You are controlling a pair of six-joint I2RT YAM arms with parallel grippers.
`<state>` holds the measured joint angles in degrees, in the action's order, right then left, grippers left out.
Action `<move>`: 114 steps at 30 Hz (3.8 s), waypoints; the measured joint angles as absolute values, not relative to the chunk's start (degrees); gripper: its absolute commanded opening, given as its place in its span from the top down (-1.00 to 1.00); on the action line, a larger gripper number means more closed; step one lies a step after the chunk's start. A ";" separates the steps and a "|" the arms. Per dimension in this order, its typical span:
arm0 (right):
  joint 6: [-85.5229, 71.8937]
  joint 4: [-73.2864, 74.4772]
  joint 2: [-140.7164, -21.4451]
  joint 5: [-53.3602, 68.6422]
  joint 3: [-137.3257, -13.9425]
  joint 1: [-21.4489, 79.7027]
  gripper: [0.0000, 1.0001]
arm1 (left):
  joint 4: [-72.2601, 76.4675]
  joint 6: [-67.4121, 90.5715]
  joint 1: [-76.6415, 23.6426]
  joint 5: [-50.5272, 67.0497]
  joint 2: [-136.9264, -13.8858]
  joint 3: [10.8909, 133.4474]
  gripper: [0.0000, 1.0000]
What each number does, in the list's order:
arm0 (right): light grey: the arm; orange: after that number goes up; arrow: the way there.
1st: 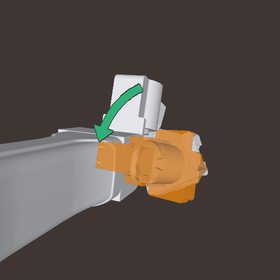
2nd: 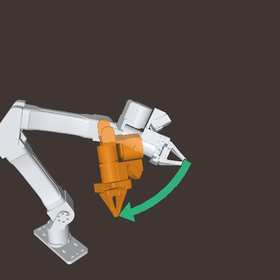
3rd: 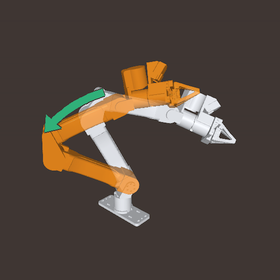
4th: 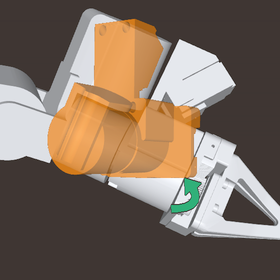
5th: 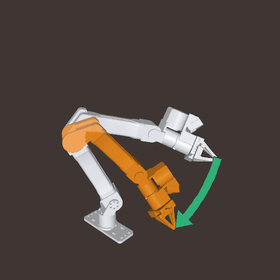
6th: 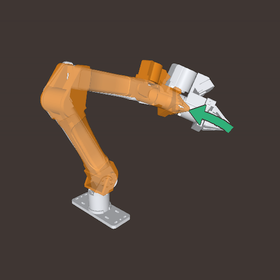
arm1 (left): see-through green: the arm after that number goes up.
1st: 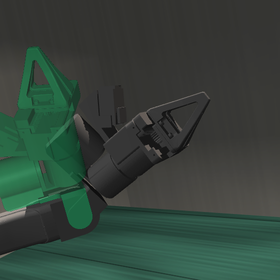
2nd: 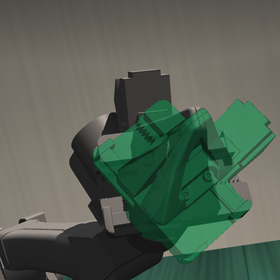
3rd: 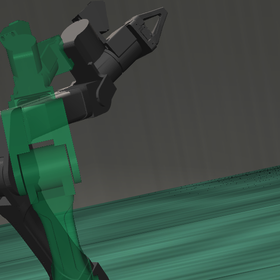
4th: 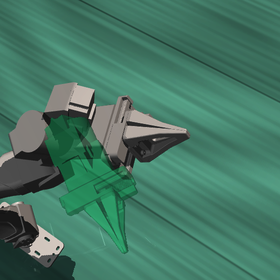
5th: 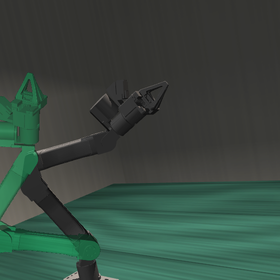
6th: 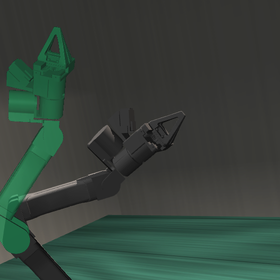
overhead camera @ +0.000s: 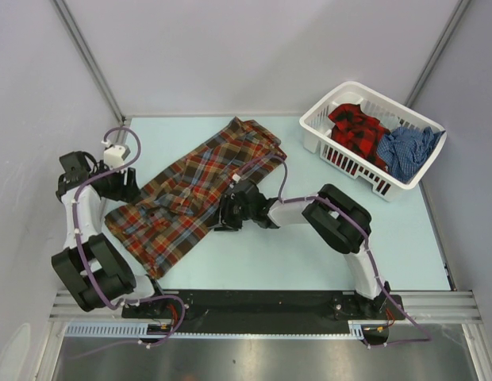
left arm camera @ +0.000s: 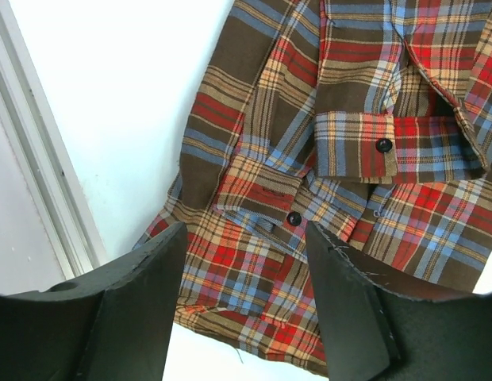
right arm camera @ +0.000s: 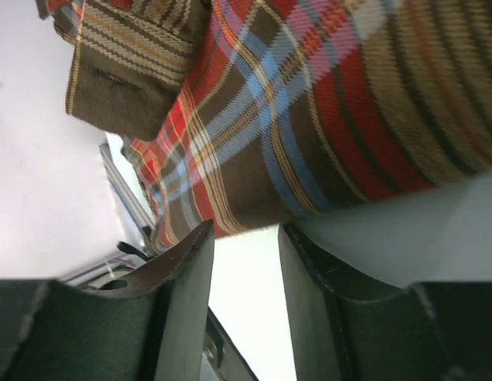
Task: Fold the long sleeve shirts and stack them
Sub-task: Fold the shirt
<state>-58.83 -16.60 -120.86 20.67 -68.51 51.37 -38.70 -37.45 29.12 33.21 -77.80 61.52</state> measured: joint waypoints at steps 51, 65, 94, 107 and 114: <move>31.62 41.41 -85.27 25.10 -52.40 37.50 0.13 | -50.54 -78.54 -19.35 34.89 -52.29 30.06 -0.33; 34.26 28.71 -89.52 24.99 -47.94 48.51 0.07 | -40.49 -74.83 -41.47 28.60 -63.53 28.47 0.03; 28.40 43.86 -74.96 33.54 -51.33 20.95 -0.46 | -20.38 -69.56 -63.00 24.88 -83.74 41.17 0.45; 27.05 43.72 -76.49 34.92 -52.34 20.12 -0.37 | -28.93 -71.40 -65.54 24.14 -79.94 42.13 1.00; 26.30 42.06 -80.34 37.43 -53.95 20.47 -0.29 | -30.15 -70.04 -66.06 24.12 -81.17 42.11 0.44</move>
<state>26.30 42.06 -80.34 37.43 -53.95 20.47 -30.15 -70.04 -66.06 24.12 -81.17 42.11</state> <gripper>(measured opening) 0.650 0.067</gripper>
